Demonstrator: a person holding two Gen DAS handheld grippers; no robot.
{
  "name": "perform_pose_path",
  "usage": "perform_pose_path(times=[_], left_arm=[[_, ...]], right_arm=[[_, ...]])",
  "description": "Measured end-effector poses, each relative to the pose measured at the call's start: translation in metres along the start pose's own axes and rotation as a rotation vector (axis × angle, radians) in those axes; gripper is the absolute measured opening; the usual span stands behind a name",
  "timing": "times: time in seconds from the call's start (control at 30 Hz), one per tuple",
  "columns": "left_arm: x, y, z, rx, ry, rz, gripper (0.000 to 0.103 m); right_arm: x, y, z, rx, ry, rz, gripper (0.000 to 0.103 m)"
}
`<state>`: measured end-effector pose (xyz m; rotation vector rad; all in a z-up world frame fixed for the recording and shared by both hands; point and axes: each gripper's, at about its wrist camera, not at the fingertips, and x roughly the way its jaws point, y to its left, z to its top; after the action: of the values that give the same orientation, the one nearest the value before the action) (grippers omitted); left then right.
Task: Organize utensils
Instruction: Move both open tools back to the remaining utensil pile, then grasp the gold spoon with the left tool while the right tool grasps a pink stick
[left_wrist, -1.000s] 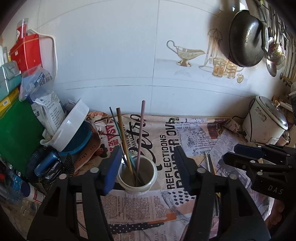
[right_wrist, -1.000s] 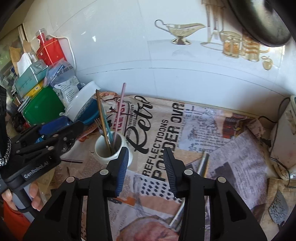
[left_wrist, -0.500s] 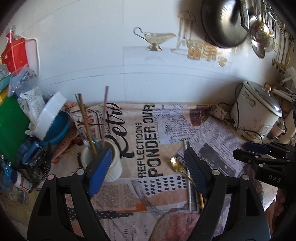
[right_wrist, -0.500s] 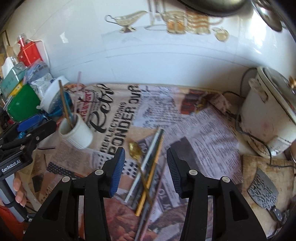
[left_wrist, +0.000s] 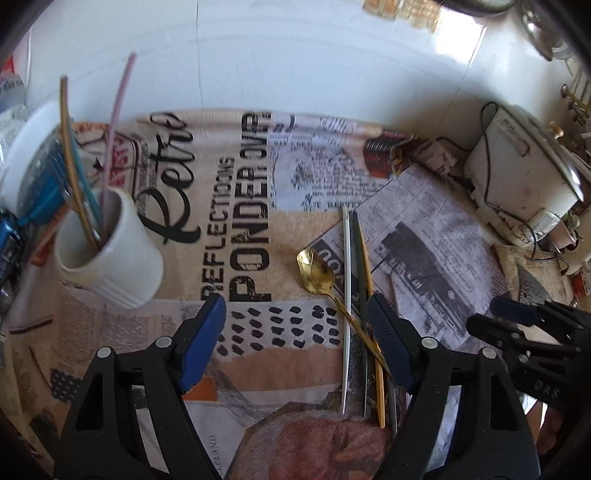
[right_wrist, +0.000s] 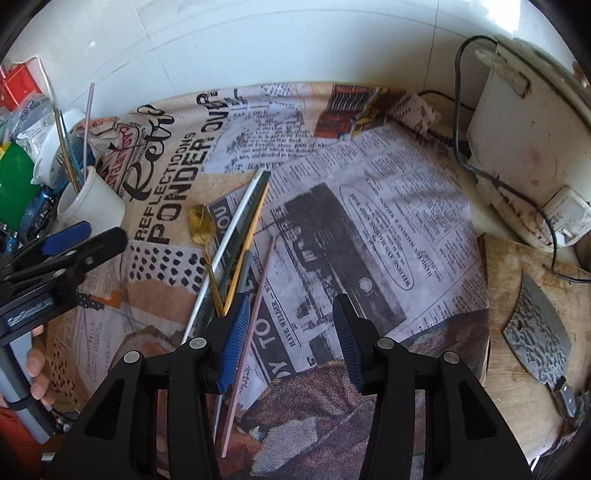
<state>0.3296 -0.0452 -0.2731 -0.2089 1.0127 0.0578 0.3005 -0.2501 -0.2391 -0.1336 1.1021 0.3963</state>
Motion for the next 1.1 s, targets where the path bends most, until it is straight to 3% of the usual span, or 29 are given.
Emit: perform_pose_path(times=[0.17,0.53,0.8,0.93,1.1], left_arm=[[0.045,-0.006,0.004,-0.03,0.095,0.009,0.066],[0.1,-0.021,0.018,-0.043,0.175,0.06,0.057],[0.11,-0.036,0.019,-0.014,0.104,0.155,0.053],[0.109,-0.043,0.017,0.0,0.079,0.143,0.035],[0.108,-0.04,0.017,0.037,0.085,0.096,0.034]], right_arm=[[0.013,-0.006,-0.005,0.001,0.032,0.026,0.043],[0.028,-0.017,-0.005,0.027,0.069,0.078,0.043],[0.032,-0.018,-0.006,0.053,0.085,0.098,0.043],[0.036,-0.016,-0.006,0.064,0.094,0.103,0.043],[0.048,-0.004,-0.007,0.067,0.124,0.126,0.043]])
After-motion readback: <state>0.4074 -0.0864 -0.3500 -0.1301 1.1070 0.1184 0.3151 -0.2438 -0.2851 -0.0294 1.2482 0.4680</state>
